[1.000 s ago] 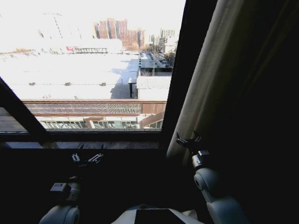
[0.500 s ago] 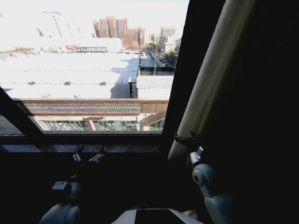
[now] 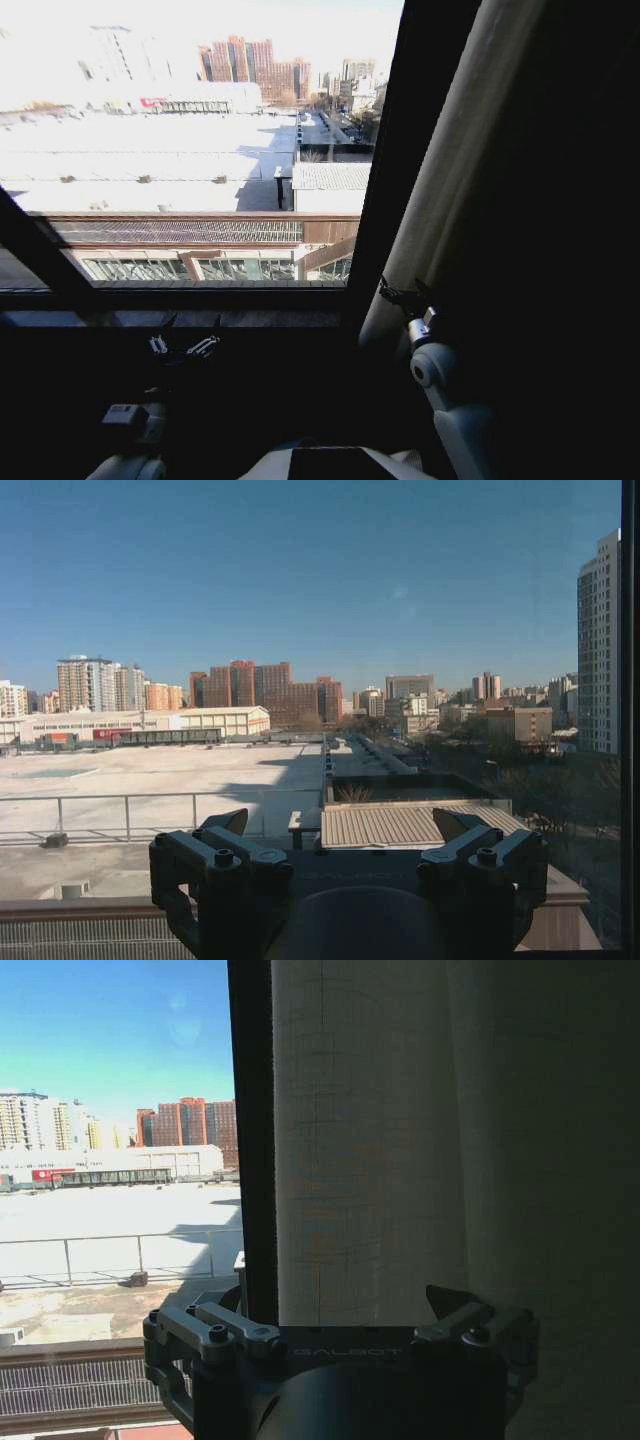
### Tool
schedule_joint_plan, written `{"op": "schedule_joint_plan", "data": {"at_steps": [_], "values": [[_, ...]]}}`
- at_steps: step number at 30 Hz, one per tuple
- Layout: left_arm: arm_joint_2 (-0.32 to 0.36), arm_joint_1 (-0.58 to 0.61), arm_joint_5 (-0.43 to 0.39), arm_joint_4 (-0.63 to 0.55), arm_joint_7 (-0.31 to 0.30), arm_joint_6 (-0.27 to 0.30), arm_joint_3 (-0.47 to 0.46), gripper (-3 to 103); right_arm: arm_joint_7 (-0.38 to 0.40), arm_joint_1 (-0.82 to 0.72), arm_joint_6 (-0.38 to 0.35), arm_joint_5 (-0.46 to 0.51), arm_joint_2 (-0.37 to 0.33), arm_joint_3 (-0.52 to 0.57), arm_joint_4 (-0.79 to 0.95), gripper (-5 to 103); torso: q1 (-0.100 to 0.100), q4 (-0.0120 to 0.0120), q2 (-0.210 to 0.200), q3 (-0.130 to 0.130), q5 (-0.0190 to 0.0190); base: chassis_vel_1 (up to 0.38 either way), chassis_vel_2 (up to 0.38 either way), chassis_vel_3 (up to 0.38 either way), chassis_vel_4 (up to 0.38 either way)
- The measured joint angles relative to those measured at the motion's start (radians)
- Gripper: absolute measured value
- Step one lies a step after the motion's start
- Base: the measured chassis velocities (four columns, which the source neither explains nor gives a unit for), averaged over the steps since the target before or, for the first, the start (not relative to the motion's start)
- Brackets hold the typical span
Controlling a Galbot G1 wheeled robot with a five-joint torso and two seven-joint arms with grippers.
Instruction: Open the curtains by pulling them apart, changing their state from closed to fully open.
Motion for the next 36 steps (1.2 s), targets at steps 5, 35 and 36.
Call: {"op": "schedule_joint_plan", "data": {"at_steps": [5, 35, 36], "values": [[-0.006, -0.031, 0.011, 0.000, 0.000, 0.018, 0.009, 100, -0.003, 0.032, 0.004, 0.013, -0.002, -0.007, -0.039, 100, 0.000, -0.0001, 0.000, 0.000, 0.0000, 0.000, 0.000, 0.000, 0.000], [0.002, -0.097, 0.012, 0.031, 0.000, 0.071, 0.018, 100, -0.031, 0.266, 0.039, -0.021, -0.027, -0.027, -0.300, 101, 0.000, -0.0001, 0.000, 0.000, 0.0000, 0.000, 0.000, 0.000, 0.000], [0.002, -0.098, 0.012, 0.032, 0.000, 0.073, 0.019, 100, -0.031, 0.276, 0.040, -0.024, -0.027, -0.031, -0.308, 100, 0.000, 0.0000, 0.000, 0.000, 0.0000, 0.000, 0.000, 0.000, 0.000]]}}
